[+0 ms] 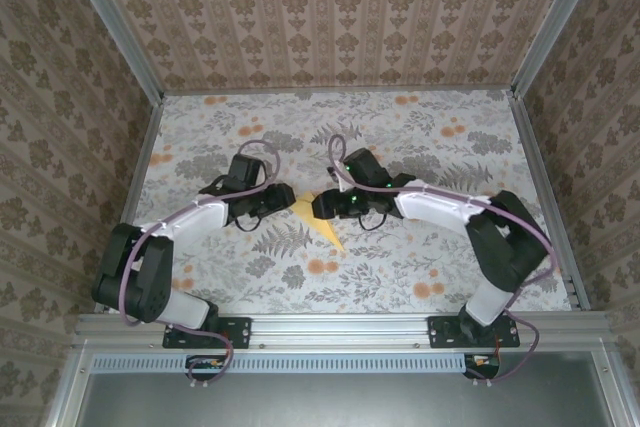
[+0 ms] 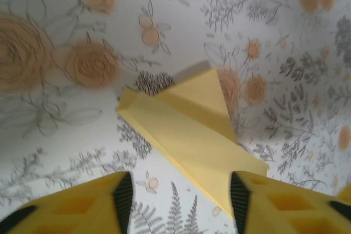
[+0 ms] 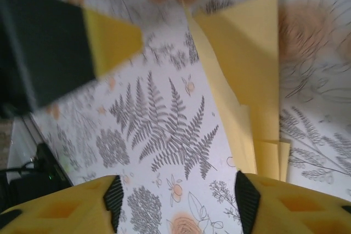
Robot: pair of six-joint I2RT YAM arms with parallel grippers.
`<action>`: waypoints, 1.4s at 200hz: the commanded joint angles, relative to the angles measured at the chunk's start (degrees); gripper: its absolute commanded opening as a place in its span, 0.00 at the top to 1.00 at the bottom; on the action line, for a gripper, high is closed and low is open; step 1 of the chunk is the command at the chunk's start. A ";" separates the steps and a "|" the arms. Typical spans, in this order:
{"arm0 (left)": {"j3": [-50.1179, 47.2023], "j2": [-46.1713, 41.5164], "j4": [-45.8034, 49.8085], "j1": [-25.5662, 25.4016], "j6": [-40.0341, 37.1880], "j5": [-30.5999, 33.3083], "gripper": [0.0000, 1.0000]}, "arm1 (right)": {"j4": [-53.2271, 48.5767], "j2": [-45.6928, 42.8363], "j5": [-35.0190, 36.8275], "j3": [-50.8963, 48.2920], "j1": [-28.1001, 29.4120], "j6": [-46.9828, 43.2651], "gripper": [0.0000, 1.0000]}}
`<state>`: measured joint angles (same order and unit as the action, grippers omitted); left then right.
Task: Fold a paper plane with a square sheet of paper (pick it up from the middle)
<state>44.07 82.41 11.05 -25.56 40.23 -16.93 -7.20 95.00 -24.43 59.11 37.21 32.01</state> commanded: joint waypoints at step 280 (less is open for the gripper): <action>25.83 18.31 29.48 -18.46 25.95 17.90 0.68 | 0.39 -10.36 18.71 -16.52 -9.72 5.70 0.26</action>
<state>70.76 102.98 40.45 -43.83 63.79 0.16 -7.42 84.05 -5.54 42.63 27.88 36.91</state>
